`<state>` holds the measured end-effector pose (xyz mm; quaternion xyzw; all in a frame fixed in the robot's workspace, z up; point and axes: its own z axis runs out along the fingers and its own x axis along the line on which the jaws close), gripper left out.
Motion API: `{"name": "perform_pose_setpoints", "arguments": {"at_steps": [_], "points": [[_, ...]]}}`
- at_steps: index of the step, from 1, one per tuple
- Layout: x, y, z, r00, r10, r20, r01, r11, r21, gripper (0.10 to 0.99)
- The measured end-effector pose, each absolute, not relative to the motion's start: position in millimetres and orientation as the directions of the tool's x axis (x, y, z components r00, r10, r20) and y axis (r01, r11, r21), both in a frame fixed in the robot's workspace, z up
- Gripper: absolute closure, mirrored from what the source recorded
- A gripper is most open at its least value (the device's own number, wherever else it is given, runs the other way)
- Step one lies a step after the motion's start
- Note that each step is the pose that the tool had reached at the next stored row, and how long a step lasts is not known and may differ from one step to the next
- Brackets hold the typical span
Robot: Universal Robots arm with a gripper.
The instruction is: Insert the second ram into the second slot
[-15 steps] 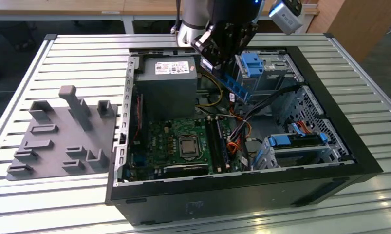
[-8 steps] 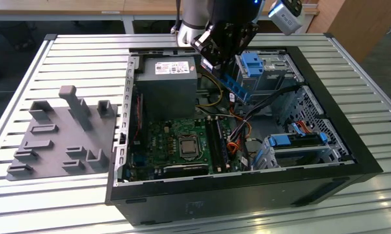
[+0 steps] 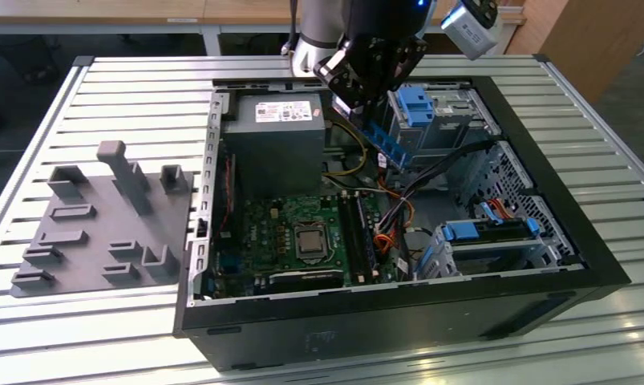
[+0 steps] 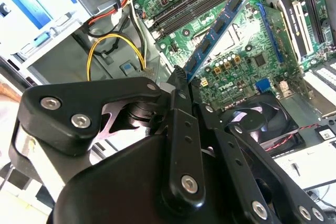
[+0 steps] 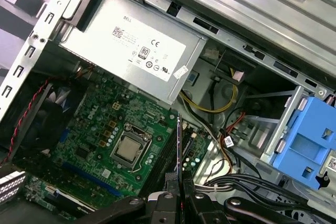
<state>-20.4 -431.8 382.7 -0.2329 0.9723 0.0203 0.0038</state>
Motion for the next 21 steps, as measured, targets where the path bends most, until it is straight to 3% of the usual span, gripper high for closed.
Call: {"name": "perform_pose_setpoints", "arguments": {"at_steps": [21], "points": [[-20.4, -431.8, 382.7, -0.935, -0.355, -0.017, -0.355, 0.934, 0.038, 0.949]]}}
